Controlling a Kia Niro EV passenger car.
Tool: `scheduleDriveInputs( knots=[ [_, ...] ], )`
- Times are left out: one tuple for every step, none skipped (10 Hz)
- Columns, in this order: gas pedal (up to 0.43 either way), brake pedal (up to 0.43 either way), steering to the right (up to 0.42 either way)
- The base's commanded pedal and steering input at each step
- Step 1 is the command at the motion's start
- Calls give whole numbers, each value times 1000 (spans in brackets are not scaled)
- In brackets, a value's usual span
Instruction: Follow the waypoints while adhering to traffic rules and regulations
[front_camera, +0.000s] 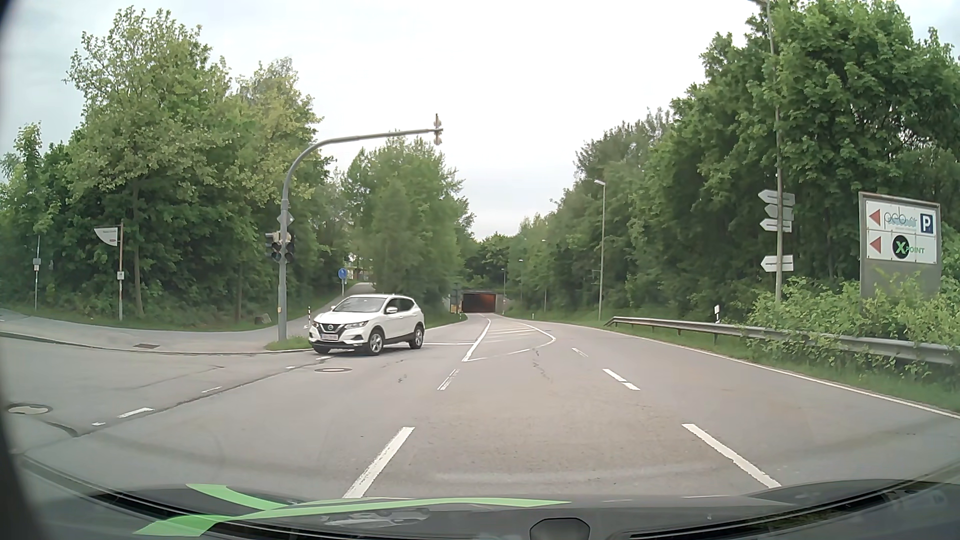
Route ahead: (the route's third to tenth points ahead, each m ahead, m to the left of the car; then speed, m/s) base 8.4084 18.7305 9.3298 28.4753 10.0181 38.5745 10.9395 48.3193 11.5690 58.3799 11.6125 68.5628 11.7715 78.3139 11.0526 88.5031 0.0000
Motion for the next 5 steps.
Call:
scheduleDriveInputs(
  knots=[
    [8,0,-4],
    [8,0,-4],
    [20,0,-1],
    [28,0,1],
    [67,0,2]
  ],
)
